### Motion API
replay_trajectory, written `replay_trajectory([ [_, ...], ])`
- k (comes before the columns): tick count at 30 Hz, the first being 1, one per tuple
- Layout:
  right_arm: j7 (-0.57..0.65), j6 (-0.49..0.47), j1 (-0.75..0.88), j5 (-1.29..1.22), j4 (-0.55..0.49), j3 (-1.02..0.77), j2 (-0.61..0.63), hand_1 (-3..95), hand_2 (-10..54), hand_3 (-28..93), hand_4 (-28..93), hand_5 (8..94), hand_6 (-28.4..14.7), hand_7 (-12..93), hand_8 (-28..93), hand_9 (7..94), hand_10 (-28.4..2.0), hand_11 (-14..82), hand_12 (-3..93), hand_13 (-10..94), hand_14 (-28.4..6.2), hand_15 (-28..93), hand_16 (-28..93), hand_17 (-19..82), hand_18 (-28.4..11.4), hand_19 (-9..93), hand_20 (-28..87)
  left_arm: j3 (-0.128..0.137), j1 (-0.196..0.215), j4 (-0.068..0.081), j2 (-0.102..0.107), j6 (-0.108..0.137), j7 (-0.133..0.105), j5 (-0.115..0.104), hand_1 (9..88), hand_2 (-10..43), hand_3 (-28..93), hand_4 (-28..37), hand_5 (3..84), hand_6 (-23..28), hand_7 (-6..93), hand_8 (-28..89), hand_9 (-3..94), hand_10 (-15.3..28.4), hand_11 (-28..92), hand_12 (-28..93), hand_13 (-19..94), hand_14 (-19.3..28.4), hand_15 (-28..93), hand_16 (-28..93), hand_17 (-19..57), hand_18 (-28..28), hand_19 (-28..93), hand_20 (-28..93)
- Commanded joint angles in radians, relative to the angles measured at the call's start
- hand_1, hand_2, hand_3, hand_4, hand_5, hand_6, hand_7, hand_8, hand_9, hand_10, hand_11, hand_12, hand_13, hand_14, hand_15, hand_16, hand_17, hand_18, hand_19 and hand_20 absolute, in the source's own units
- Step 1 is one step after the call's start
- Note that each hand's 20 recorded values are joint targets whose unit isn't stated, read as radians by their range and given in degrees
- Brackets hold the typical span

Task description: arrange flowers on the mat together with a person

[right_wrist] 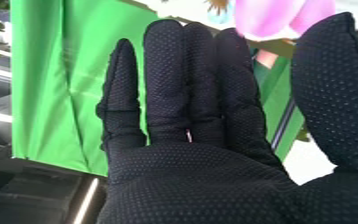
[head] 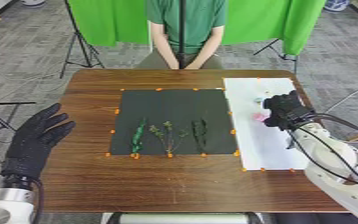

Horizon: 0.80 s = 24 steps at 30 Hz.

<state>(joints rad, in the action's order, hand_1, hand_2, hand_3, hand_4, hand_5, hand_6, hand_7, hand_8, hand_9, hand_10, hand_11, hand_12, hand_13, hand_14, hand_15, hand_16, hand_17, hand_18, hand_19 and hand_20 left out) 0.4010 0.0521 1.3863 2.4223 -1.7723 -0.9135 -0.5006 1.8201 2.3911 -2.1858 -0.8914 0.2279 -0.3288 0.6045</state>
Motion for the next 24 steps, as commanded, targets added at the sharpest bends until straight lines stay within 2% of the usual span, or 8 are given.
replay_trajectory([
  [1, 0.017, 0.113, -0.068, 0.015, 0.07, 0.1, -0.015, 32.6, -9.5, 87, -28, 48.6, 2.6, 39, -17, 51.0, -9.3, 41.3, 29.0, 49, -7.4, 67, 22, 20, -16.4, 65, 40, 0.001, 0.013, -0.001, -0.002, 0.006, 0.002, -0.003, 28.6, 1.0, 70, -25.0, 37.4, 2.6, 22.6, -10, 33.6, 14.1, 30, 16, 31, 17.8, 39, 0, -3.3, 22.7, 50, 9],
  [3, 0.017, 0.198, -0.103, 0.016, 0.099, 0.15, -0.021, 35.8, -9.5, 86, -28, 49.9, 3.5, 45, -12, 54.3, -9.0, 43.2, 30.5, 52, -6.5, 65, 24, 21, -15.9, 66, 40, 0.004, 0.015, -0.001, -0.001, 0.008, -0.001, -0.004, 28.6, 1.0, 70, -25.0, 37.3, 2.6, 22.7, -10, 33.6, 14.1, 30, 16, 31, 17.7, 39, 0, -3.3, 22.7, 50, 9],
  [6, 0.008, 0.293, -0.119, 0.03, 0.118, 0.177, -0.025, 45.8, -9.5, 79, -28, 57.8, 5.6, 56, 2, 70.0, -5.6, 31.4, 50.5, 63, -5.2, 64, 33, 26, -15.5, 69, 41, 0.011, 0.015, -0.001, 0.005, 0.008, -0.003, -0.006, 28.6, 1.0, 70, -25.0, 37.3, 2.6, 22.6, -10, 33.6, 14.1, 30, 16, 31, 17.7, 39, 0, -3.3, 22.7, 50, 9],
  [8, -0.001, 0.314, -0.121, 0.024, 0.115, 0.179, -0.029, 47.9, -9.5, 78, -28, 63.3, 5.6, 56, 2, 75.7, -5.0, 29.4, 54.1, 67, -5.1, 65, 35, 28, -15.6, 70, 42, 0.021, 0.021, -0.003, 0.01, 0.011, -0.003, -0.006, 28.6, 1.0, 70, -25.0, 37.4, 2.5, 22.7, -10, 33.7, 14.0, 30, 16, 31, 17.7, 39, 0, -3.3, 22.7, 50, 9],
  [12, -0.018, 0.358, -0.127, 0.022, 0.095, 0.172, -0.036, 47.9, -9.5, 81, -28, 65.2, 5.0, 56, 0, 77.6, -5.4, 29.2, 54.3, 68, -5.2, 65, 36, 28, -15.7, 71, 42, 0.047, 0.041, -0.008, 0.018, 0.015, -0.006, -0.011, 28.6, 1.1, 70, -25.0, 37.4, 2.6, 22.7, -10, 33.7, 14.1, 30, 16, 31, 17.8, 39, 0, -3.3, 22.7, 50, 9],
  [14, -0.023, 0.393, -0.149, 0.02, 0.077, 0.186, -0.046, 47.5, -9.5, 82, -28, 65.6, 4.9, 56, 0, 78.2, -5.7, 29.2, 54.4, 68, -5.1, 65, 36, 28, -15.8, 71, 42, 0.075, 0.067, -0.015, 0.02, 0.012, 0.0, -0.007, 28.6, 1.1, 70, -25.0, 37.4, 2.6, 22.6, -10, 33.7, 14.1, 30, 16, 31, 17.8, 39, 0, -3.3, 22.7, 50, 9],
  [19, -0.096, 0.443, -0.301, -0.014, 0.048, 0.31, -0.113, 46.2, -9.5, 86, -28, 66.8, 4.2, 56, -2, 78.9, -6.2, 28.8, 55.1, 68, -5.4, 65, 38, 28, -15.9, 71, 43, 0.145, 0.14, -0.028, 0.023, 0.044, -0.011, -0.026, 28.6, 1.1, 70, -25.0, 37.3, 2.6, 22.7, -10, 33.6, 14.1, 30, 16, 31, 17.8, 39, 0, -3.3, 22.7, 50, 9],
  [24, -0.21, 0.446, -0.489, -0.049, 0.083, 0.48, -0.263, 44.9, -9.5, 87, -25, 66.8, 3.6, 57, -1, 78.2, -6.8, 29.0, 56.0, 67, -5.3, 65, 40, 28, -15.9, 71, 44, 0.143, 0.123, -0.024, 0.03, 0.043, -0.014, -0.029, 28.5, 1.1, 70, -24.9, 37.4, 2.6, 22.6, -10, 33.7, 14.1, 30, 16, 31, 17.9, 40, 0, -3.3, 22.6, 50, 9],
])
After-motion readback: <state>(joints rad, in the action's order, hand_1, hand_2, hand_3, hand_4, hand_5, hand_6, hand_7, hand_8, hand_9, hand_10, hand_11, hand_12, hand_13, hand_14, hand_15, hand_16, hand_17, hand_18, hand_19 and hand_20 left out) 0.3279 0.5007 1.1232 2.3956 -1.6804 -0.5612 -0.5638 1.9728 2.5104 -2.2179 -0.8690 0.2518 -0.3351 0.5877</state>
